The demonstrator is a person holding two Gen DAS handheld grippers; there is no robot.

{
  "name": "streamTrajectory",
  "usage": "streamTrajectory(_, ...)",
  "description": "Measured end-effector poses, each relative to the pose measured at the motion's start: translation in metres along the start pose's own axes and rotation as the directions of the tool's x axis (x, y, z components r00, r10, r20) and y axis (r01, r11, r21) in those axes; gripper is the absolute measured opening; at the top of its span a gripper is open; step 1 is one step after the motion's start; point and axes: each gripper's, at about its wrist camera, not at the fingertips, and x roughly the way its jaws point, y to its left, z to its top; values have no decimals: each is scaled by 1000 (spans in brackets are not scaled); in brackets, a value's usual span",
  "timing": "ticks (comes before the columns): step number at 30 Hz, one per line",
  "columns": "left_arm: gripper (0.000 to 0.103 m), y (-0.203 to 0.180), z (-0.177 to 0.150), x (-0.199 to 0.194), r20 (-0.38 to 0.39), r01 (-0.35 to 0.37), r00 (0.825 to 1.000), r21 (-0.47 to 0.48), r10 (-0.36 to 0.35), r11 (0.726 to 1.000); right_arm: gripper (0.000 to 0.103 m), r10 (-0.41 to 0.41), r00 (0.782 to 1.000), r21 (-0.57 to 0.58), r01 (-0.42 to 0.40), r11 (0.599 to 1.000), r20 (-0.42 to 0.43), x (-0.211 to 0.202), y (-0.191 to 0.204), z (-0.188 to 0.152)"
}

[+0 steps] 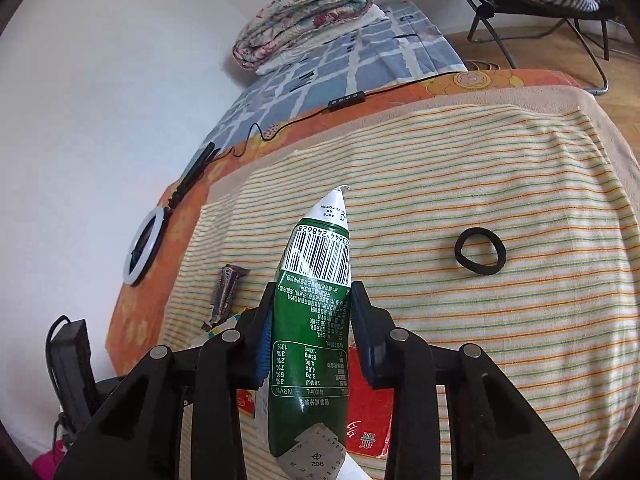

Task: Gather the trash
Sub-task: 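Carry the tissue and green carton down over the blue basket with both tools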

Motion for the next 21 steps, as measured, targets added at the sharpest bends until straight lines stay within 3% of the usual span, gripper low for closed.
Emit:
streamTrajectory(10, 28, -4, -4, -18, 32, -3, 999, 17, 2, 1000, 32, -109, 989, -121, 121, 985, 101, -34, 24, 2)
streamTrajectory(21, 28, -21, -25, -54, 83, -7, 997, 68, 2, 998, 32, -193, 969, -306, 232, 923, 152, -71, 66, -29)
